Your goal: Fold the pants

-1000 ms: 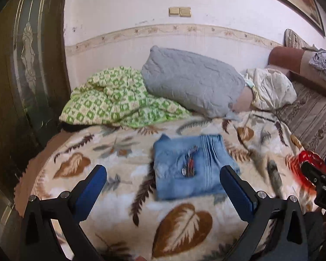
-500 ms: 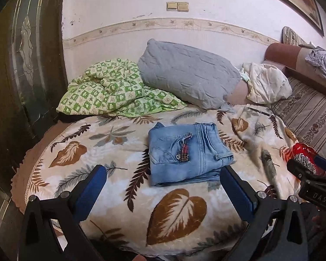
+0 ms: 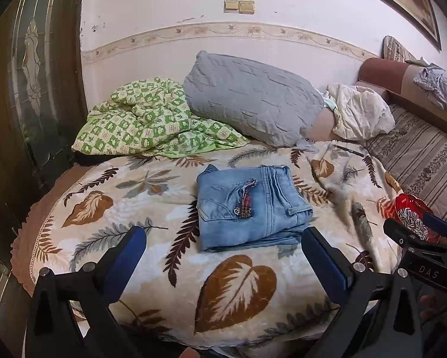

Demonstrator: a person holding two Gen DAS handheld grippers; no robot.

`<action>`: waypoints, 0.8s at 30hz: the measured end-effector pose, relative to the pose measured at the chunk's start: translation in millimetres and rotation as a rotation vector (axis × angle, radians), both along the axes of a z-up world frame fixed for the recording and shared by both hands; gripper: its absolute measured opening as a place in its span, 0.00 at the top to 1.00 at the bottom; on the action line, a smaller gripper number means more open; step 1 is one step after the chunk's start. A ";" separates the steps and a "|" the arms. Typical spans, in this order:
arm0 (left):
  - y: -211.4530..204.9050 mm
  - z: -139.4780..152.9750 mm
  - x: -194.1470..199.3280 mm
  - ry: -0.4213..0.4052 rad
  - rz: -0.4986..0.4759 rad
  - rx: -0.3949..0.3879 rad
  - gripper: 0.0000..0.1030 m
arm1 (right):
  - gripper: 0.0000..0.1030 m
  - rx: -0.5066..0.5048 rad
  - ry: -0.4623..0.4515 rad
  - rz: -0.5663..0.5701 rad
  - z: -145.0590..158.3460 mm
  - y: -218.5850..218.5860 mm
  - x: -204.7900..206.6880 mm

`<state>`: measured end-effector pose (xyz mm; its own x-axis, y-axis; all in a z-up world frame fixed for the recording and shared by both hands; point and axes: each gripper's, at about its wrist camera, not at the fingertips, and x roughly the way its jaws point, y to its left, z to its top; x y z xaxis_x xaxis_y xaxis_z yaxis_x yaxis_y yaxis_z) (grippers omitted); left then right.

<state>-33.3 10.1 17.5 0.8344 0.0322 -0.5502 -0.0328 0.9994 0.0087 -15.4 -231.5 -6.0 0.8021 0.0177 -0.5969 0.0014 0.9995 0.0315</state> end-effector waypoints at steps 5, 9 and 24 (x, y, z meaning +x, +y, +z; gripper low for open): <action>0.5 -0.7 -0.2 0.003 -0.002 -0.010 0.00 | 0.00 -0.001 0.001 0.003 -0.6 0.0 -0.9; -1.8 -1.2 -1.8 0.004 0.001 -0.012 0.00 | 0.00 -0.001 0.002 0.003 -0.6 0.5 -0.8; -3.5 -3.5 -3.3 0.009 0.006 -0.020 0.00 | 0.00 -0.004 0.005 0.006 -4.2 -0.7 -1.6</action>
